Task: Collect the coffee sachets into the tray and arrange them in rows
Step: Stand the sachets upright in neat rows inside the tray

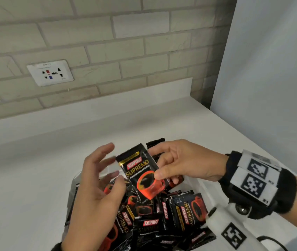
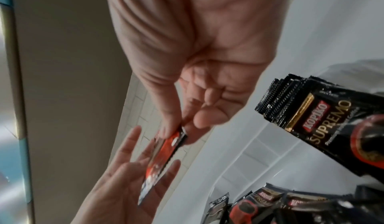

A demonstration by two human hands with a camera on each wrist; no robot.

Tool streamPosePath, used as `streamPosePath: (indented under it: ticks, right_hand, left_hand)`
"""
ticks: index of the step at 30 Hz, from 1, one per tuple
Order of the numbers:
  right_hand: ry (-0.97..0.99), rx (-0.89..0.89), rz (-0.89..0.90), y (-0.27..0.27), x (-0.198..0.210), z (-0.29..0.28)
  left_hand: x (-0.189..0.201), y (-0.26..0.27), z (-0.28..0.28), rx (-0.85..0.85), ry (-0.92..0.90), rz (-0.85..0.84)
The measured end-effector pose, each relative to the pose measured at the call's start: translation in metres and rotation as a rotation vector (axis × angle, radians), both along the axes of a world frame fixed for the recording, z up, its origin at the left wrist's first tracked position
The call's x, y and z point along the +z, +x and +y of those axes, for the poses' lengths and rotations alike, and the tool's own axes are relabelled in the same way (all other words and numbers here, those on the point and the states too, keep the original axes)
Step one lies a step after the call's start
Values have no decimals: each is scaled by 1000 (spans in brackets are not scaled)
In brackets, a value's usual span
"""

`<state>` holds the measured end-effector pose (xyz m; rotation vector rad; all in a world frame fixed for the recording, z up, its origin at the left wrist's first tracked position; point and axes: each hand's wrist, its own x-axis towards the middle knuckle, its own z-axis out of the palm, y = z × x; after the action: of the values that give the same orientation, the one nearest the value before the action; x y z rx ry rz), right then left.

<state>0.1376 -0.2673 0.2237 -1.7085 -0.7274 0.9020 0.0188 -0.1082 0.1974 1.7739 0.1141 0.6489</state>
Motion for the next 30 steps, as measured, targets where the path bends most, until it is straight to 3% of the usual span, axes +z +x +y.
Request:
streamPosePath:
  ticks: [3,5,8,12,15,18,21,26,30]
  right_hand:
    - [38,-119,-32,-1,-4,-2]
    - [55,-136,-52,-4,-6,-2]
    - [37,-114,-139,-10,-2,-1]
    - [-13,-95,-534,-11,19,-3]
    - [-69,12,-706,-5,34,-1]
    - [-178,110,-758,2,37,0]
    - [-287,91,-807,19,32,-4]
    - [-592,203,-877,39,-2,-8]
    - [-690,290,-991,37,-22,1]
  left_hand:
    - [5,0,-2,-7,-253,163]
    - [10,-2,-5,-72,-283,267]
    - [12,-2,-7,-68,-202,318]
    - [13,-3,-9,-76,-20,345]
    - [14,-5,-14,-122,62,364]
    - [12,-4,-13,-138,92,354]
    - [10,-6,-4,-124,84,337]
    - [8,-12,19,-98,57,332]
    - [6,-15,27,-116,85,381]
